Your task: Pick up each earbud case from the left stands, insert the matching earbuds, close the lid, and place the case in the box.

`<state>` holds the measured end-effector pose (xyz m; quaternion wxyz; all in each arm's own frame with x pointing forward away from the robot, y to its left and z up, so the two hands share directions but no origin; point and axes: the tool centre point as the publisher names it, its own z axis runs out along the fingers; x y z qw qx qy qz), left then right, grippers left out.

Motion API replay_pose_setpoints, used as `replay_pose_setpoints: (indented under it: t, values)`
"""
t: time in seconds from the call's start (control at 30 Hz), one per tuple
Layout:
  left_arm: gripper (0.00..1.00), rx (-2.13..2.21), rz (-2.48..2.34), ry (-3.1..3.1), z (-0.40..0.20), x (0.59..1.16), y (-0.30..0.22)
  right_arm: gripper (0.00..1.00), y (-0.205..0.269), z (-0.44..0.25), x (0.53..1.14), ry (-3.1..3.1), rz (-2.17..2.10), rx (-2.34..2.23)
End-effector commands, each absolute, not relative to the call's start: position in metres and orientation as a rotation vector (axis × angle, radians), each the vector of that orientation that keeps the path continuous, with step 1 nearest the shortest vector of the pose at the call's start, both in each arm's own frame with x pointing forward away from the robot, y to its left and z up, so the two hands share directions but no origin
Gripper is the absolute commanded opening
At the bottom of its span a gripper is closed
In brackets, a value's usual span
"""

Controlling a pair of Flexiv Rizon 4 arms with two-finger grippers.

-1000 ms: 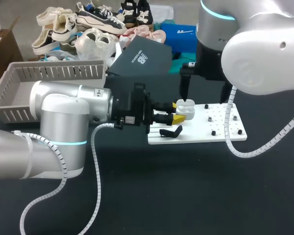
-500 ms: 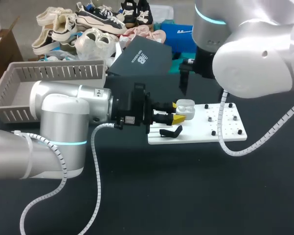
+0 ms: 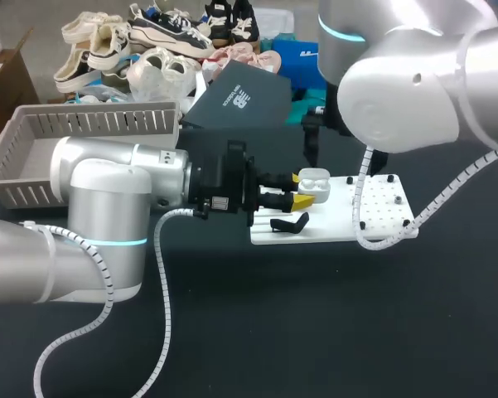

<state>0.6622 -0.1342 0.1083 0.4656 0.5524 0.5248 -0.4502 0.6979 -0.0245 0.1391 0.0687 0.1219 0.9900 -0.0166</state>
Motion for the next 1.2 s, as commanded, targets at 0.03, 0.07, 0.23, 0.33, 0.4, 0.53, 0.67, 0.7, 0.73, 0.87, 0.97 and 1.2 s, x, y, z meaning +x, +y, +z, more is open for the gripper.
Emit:
replay_pose_setpoints:
  t: [0.03,0.07,0.23,0.33,0.4,0.53,0.67,0.7,0.73,0.87,0.97,1.2]
  values:
    - [0.0,1.354,-1.104,1.287,0.108,0.662,-0.134,1.0,-0.032,0.147,0.677,2.964,-0.037,0.345]
    - [0.0,1.354,-1.104,1.287,0.108,0.662,-0.134,1.0,-0.032,0.147,0.675,2.964,-0.037,0.343]
    - [0.0,1.354,-1.104,1.287,0.108,0.662,-0.134,1.0,-0.032,0.15,0.664,2.987,-0.001,0.305]
    - [0.0,1.354,-1.104,1.287,0.108,0.662,-0.134,1.0,-0.031,0.15,0.662,2.986,0.005,0.296]
    - [0.0,1.354,-1.104,1.287,0.108,0.662,-0.134,1.0,-0.031,0.15,0.662,2.973,0.006,0.3]
    - [0.0,1.354,-1.104,1.287,0.108,0.662,-0.134,1.0,-0.035,0.157,0.665,2.928,0.04,0.324]
    - [0.0,1.354,-1.104,1.287,0.108,0.662,-0.134,1.0,-0.043,0.167,0.663,2.893,0.096,0.327]
    - [0.0,1.354,-1.104,1.287,0.108,0.662,-0.134,1.0,-0.047,0.169,0.663,2.889,0.112,0.328]
    - [0.0,1.354,-1.104,1.287,0.108,0.662,-0.134,1.0,-0.05,0.171,0.662,2.887,0.13,0.32]
    - [0.0,1.354,-1.104,1.287,0.108,0.662,-0.134,1.0,-0.061,0.175,0.653,2.891,0.145,0.222]
    - [0.0,1.345,-1.087,1.304,0.111,0.663,-0.126,1.0,-0.067,0.177,0.646,2.912,0.186,0.131]
    - [0.0,1.258,-1.005,1.388,0.123,0.666,-0.078,1.0,-0.072,0.179,0.639,2.915,0.292,0.019]
